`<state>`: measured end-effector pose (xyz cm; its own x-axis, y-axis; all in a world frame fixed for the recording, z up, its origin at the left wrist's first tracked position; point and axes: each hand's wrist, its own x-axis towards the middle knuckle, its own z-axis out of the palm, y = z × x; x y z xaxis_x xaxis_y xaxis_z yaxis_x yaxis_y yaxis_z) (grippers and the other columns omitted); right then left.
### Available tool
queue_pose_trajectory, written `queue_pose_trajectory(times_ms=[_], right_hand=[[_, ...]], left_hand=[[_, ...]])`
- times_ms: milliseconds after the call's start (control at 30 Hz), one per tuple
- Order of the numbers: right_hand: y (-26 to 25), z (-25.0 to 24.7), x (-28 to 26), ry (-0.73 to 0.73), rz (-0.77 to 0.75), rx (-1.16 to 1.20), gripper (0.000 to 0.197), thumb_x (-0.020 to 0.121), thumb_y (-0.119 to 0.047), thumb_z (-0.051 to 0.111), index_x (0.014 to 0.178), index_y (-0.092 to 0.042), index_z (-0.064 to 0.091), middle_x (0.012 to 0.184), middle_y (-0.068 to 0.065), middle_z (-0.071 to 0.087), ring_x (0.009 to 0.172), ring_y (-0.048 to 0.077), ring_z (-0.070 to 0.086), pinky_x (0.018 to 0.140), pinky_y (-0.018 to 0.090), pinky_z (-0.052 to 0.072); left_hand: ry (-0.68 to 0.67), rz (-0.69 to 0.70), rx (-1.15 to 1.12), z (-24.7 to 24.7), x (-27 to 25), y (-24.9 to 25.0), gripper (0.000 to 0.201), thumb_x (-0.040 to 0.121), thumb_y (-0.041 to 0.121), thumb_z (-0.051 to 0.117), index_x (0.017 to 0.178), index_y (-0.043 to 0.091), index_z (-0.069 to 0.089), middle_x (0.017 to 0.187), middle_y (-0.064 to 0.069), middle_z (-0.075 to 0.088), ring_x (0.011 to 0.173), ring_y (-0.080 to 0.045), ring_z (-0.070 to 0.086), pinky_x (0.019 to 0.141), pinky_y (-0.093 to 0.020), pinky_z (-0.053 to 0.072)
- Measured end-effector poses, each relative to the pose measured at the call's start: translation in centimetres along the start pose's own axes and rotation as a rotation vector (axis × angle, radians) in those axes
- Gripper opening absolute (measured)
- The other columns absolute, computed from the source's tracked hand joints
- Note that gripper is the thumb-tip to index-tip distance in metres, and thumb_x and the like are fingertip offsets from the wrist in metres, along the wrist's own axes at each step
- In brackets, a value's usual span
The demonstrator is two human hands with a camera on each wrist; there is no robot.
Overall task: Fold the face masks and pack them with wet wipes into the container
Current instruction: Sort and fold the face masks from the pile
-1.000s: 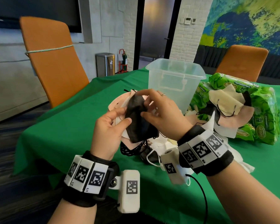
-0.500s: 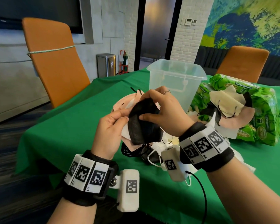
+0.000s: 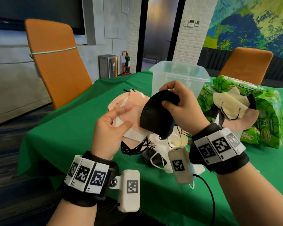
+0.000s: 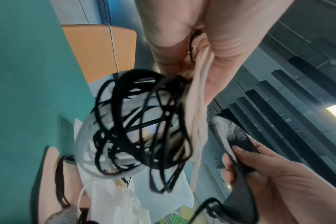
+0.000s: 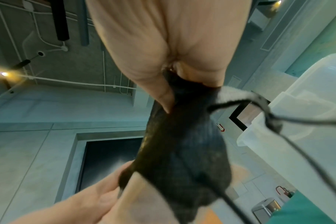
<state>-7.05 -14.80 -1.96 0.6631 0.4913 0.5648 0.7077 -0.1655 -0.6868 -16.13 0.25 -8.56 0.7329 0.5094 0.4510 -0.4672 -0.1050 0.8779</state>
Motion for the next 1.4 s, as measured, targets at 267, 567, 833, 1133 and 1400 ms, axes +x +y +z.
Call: queue_pose_trajectory(times_ms=[267, 567, 833, 1133, 1400], right_hand=[[-1.4, -0.4, 0.1, -0.001, 0.016, -0.067, 0.029, 0.06, -0.009, 0.042, 0.077, -0.029, 0.055, 0.078, -0.015, 0.06, 0.082, 0.013, 0.057, 0.073, 0.023, 0.048], [-1.5, 0.3, 0.4, -0.186, -0.002, -0.144, 0.024, 0.057, -0.01, 0.039, 0.057, -0.031, 0.051, 0.058, -0.017, 0.057, 0.063, -0.002, 0.05, 0.062, 0.011, 0.038], [-1.4, 0.5, 0.4, -0.179, -0.064, -0.239, 0.045, 0.068, 0.003, 0.068, 0.106, -0.02, 0.058, 0.081, -0.004, 0.061, 0.079, 0.019, 0.06, 0.073, 0.027, 0.048], [-1.7, -1.1, 1.2, -0.241, -0.007, -0.184, 0.037, 0.069, -0.003, 0.076, 0.083, -0.031, 0.057, 0.075, -0.005, 0.066, 0.071, 0.007, 0.062, 0.075, 0.026, 0.051], [-1.4, -2.0, 1.8, 0.244, -0.264, 0.085, 0.026, 0.07, -0.012, 0.072, 0.069, -0.031, 0.054, 0.068, -0.02, 0.059, 0.069, 0.006, 0.054, 0.065, 0.019, 0.043]], left_hand=[[-0.01, 0.043, 0.007, 0.1, 0.0, -0.1, 0.052, 0.074, -0.014, 0.066, 0.102, 0.03, 0.061, 0.108, 0.024, 0.061, 0.11, 0.005, 0.055, 0.104, -0.023, 0.039], [-0.091, 0.062, 0.024, 0.1, -0.4, 0.3, 0.055, 0.076, -0.013, 0.064, 0.11, 0.03, 0.058, 0.12, 0.015, 0.059, 0.117, 0.001, 0.053, 0.107, -0.025, 0.037], [-0.133, 0.042, -0.022, 0.0, -0.4, 0.4, 0.059, 0.078, -0.02, 0.057, 0.112, 0.028, 0.057, 0.12, 0.014, 0.059, 0.118, -0.007, 0.055, 0.107, -0.035, 0.039], [-0.092, 0.067, -0.006, -0.2, -0.3, 0.1, 0.058, 0.078, -0.016, 0.061, 0.11, 0.033, 0.056, 0.117, 0.023, 0.057, 0.115, 0.003, 0.054, 0.102, -0.021, 0.041], [-0.058, 0.046, -0.013, -0.5, -0.1, -0.2, 0.052, 0.081, -0.013, 0.06, 0.111, 0.03, 0.057, 0.117, 0.02, 0.059, 0.118, -0.002, 0.054, 0.105, -0.027, 0.039]])
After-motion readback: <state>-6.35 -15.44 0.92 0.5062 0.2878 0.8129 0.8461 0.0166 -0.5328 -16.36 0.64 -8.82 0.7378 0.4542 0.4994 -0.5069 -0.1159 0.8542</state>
